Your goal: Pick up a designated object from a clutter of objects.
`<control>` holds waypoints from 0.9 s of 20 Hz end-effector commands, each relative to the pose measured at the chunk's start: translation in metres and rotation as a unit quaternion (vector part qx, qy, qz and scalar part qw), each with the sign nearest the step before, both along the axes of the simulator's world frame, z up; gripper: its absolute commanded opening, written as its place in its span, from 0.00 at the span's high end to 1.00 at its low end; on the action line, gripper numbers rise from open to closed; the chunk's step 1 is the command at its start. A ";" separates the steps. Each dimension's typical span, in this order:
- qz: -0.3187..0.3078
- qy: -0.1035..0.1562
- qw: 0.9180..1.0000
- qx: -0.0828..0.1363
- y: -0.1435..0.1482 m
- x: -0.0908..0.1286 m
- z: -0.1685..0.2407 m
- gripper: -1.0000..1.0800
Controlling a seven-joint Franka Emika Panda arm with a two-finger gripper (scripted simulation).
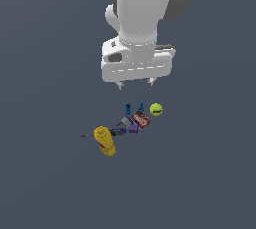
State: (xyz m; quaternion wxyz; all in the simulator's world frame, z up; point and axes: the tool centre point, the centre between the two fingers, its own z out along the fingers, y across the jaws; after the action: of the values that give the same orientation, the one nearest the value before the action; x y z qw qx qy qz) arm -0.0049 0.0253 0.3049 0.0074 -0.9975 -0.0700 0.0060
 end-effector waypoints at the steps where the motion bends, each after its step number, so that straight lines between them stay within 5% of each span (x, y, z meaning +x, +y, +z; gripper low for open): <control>1: 0.017 0.000 1.000 -0.001 0.001 -0.001 -0.007 0.04; 10: 0.121 -0.002 0.993 -0.004 0.010 -0.010 -0.049 0.04; 18: 0.236 -0.004 0.972 -0.006 0.019 -0.024 -0.092 0.04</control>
State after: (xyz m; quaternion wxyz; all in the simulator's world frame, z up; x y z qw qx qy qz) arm -0.0260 0.0426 0.2207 -0.0003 -0.9596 -0.2814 0.0048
